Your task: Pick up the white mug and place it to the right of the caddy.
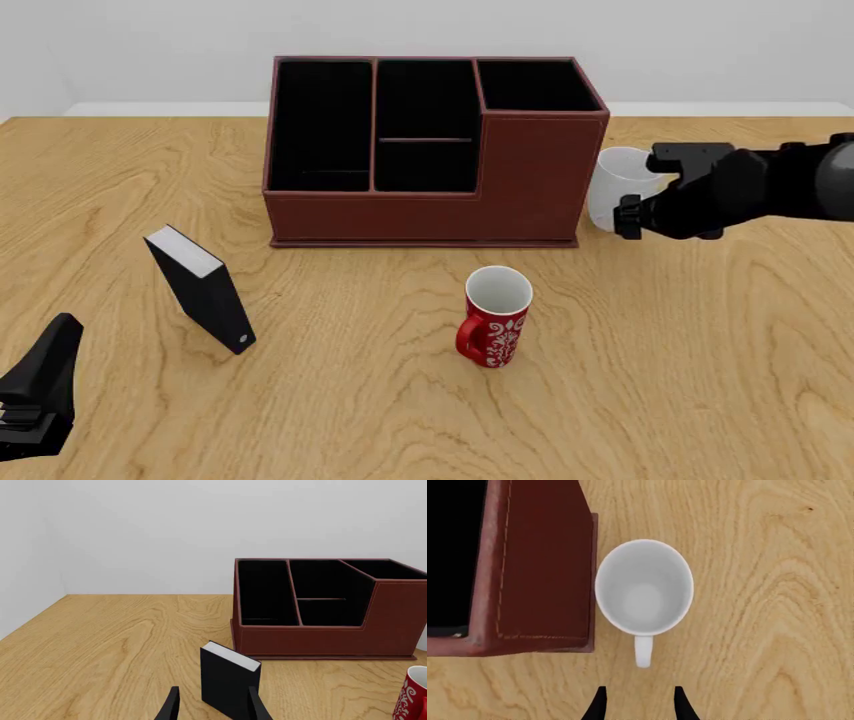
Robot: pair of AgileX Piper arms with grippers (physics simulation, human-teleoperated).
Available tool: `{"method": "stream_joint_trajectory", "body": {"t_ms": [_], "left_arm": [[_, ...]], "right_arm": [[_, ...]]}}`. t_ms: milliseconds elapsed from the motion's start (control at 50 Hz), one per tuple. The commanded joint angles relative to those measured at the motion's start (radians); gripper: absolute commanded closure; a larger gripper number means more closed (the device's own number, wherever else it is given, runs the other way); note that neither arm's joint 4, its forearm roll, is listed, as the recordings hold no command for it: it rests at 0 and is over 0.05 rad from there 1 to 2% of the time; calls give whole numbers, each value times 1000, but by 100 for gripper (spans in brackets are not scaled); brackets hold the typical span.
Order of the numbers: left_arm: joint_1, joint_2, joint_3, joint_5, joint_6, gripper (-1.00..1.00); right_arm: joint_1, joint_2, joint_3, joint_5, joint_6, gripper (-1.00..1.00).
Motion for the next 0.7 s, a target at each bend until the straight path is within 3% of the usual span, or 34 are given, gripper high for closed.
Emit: {"method": "stream_joint_trajectory", "body": {"t_ms": [20,700], "left_arm": [[0,0,0,0,0,-100],[0,0,0,0,0,-100]], "right_arm": [[3,-18,10,-3,4,-100],[-9,-70,42,-4,-16,-100]]}}
